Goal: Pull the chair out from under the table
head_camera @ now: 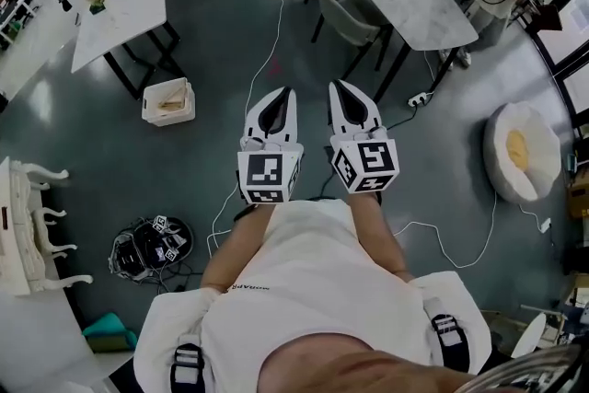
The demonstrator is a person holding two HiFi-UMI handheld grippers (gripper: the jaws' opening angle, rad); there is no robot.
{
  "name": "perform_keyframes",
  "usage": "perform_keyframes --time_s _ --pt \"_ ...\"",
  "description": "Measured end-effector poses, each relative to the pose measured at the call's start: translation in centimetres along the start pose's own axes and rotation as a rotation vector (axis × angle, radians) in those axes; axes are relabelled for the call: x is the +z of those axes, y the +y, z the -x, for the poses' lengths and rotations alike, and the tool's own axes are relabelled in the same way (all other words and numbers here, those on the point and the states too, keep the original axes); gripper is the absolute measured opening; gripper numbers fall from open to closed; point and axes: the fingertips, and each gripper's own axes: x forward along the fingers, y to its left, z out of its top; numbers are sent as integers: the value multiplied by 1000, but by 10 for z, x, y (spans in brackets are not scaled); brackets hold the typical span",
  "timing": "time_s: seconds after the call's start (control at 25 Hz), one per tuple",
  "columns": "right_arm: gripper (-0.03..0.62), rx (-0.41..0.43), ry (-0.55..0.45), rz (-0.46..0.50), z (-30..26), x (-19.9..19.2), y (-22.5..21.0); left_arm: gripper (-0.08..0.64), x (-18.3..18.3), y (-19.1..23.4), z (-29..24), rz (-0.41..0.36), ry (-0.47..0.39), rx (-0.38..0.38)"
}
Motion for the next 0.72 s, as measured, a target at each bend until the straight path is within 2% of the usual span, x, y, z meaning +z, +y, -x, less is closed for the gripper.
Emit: perform_keyframes --time_s 0.36,0.72 --pt "14 -9 37 14 -35 -11 16 3 -19 41 -12 28 31 -8" --pt "14 2 49 11 -94 -27 11 3 -34 89 -56 37 45 17"
